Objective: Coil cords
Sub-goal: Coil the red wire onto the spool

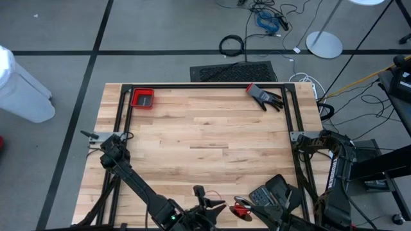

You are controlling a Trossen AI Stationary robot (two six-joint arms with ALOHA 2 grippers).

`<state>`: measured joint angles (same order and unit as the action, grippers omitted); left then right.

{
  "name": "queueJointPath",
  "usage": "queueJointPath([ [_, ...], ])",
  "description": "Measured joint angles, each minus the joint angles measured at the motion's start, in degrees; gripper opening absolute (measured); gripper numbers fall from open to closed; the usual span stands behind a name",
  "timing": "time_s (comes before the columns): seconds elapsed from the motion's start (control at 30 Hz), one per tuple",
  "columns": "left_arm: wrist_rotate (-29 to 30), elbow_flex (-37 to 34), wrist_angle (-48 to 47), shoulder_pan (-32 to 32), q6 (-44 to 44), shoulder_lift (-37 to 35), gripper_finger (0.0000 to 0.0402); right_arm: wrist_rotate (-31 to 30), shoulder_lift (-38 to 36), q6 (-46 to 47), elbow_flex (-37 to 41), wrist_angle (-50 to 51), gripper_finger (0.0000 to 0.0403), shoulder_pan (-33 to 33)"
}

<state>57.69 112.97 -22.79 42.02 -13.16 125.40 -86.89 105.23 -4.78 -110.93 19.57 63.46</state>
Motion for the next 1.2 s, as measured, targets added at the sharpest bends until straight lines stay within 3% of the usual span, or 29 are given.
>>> queueJointPath([
  [0.43, 2.03, 0.00, -2.04, 0.00, -1.41, 0.02, 0.0005, 0.00, 0.00, 0.00, 0.00, 0.00, 0.0000, 0.02],
  [1.03, 7.92, 0.00, -7.17, 0.02, -0.24, -1.92, 0.0001, 1.00, 0.00, 0.27, 0.03, 0.01, 0.0000, 0.02],
  [1.2, 8.83, 0.00, -14.13, -0.39, -7.24, -3.26, 0.0001, 4.83, 0.00, 0.96, 0.09, -0.16, 0.0000, 0.02],
])
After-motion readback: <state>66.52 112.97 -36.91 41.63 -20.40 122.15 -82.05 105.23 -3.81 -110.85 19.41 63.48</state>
